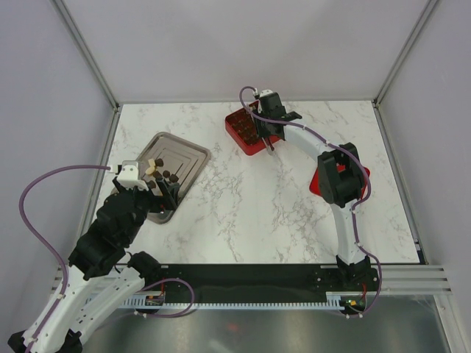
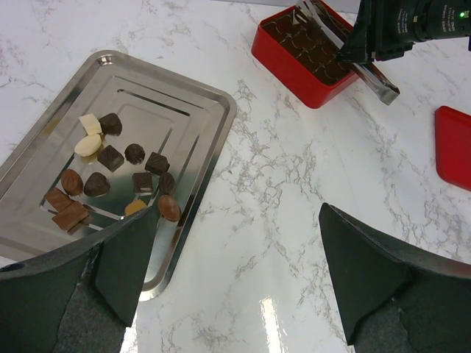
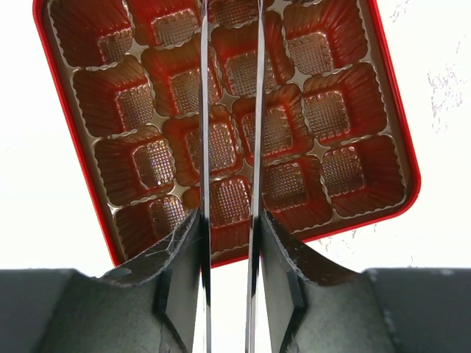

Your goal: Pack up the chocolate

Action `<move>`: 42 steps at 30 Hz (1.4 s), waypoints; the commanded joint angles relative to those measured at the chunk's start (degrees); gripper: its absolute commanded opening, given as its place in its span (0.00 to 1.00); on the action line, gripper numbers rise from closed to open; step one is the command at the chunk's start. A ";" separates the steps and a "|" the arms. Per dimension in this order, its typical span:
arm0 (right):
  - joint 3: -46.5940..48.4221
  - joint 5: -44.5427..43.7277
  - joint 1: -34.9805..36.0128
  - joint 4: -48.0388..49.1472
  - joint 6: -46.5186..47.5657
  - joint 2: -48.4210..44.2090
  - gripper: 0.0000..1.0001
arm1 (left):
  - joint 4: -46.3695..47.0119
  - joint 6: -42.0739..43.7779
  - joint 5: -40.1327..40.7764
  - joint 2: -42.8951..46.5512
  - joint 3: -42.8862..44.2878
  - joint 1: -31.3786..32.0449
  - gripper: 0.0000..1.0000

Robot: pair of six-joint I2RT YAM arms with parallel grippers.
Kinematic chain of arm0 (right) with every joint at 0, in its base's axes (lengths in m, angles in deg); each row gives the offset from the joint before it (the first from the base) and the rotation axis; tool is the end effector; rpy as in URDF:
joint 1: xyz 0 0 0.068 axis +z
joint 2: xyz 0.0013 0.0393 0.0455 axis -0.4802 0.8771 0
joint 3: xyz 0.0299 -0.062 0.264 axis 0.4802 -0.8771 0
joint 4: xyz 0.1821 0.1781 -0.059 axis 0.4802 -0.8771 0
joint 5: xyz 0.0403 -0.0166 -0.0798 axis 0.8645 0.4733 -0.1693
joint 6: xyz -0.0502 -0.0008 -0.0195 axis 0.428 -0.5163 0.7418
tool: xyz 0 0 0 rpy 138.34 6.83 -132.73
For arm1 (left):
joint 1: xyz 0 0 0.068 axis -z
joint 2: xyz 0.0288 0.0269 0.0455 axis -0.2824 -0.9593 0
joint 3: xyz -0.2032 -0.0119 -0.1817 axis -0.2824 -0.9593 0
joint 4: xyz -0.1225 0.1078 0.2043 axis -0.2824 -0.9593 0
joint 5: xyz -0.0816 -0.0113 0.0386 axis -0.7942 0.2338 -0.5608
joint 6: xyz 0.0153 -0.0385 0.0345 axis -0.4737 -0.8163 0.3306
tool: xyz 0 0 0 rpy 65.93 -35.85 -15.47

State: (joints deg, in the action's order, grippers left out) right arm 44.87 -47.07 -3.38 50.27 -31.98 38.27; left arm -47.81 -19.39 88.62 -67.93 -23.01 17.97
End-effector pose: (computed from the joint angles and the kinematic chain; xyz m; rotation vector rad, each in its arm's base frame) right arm 0.4638 0.2154 0.2181 -0.3150 2.2987 0.1681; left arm 0.0818 -0.0396 0.3403 -0.0050 1.8165 -0.2904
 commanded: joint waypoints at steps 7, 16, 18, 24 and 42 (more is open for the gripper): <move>0.49 0.00 -0.18 2.07 0.28 -4.19 0.47 | 2.46 1.59 0.88 -0.43 0.03 -0.09 1.00; 1.63 1.84 -0.10 1.45 1.69 -8.40 0.46 | 2.37 1.59 1.05 0.19 -0.14 -0.09 1.00; 1.19 3.25 -0.01 1.45 1.51 -9.63 0.46 | 2.28 1.68 0.79 0.28 -0.14 -0.09 1.00; -0.92 5.45 2.36 1.63 0.46 -13.07 0.45 | 2.46 1.76 0.09 0.80 0.12 -0.09 1.00; 1.01 10.46 23.18 6.46 1.07 -5.79 0.46 | 2.90 1.85 -0.27 3.35 -0.23 -0.09 1.00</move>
State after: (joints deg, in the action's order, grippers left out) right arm 43.13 -38.88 18.83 53.81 -31.22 28.76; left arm -47.74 -19.39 88.38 -65.00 -23.03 17.97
